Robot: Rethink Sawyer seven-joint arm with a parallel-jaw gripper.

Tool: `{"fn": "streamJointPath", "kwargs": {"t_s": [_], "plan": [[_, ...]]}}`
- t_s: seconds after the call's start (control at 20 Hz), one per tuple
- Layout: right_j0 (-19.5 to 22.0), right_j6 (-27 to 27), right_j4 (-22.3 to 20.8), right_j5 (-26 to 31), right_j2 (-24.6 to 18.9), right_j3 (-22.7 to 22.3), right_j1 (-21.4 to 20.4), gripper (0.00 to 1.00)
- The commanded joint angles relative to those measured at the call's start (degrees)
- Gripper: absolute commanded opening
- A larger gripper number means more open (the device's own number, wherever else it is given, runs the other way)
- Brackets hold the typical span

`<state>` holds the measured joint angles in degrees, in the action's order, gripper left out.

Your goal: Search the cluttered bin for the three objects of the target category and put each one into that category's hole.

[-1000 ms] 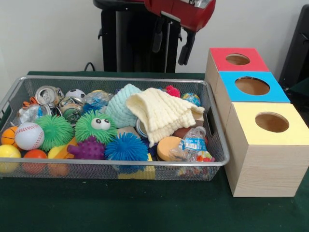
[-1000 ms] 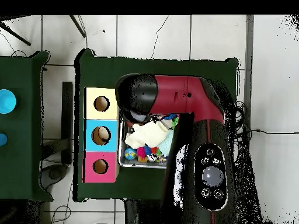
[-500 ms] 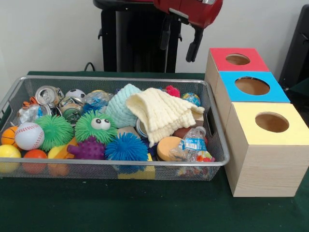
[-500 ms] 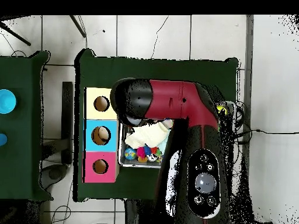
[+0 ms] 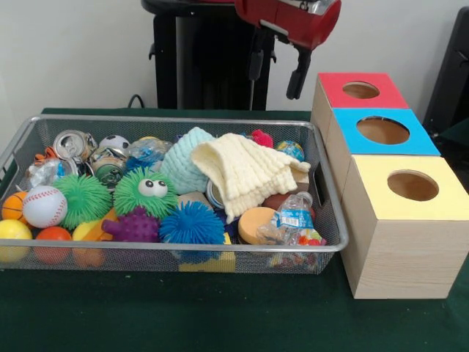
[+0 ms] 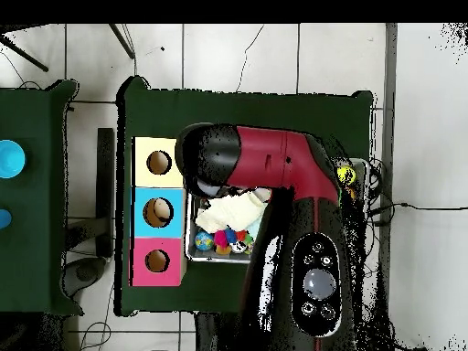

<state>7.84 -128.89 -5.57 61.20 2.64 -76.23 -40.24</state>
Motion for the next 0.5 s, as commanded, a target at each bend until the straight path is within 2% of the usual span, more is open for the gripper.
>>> {"fn": "streamJointPath", "kwargs": {"t_s": [0.05, 0.35, 0.5], "plan": [[0.41, -12.53, 2.23, -6.72, 0.52, -6.97, 4.30, 1.00], [0.82, -10.14, 2.20, -10.95, -0.08, -6.62, 6.97, 1.00], [-0.16, -10.99, 2.54, -11.40, 0.52, -7.67, 6.24, 1.00]]}}
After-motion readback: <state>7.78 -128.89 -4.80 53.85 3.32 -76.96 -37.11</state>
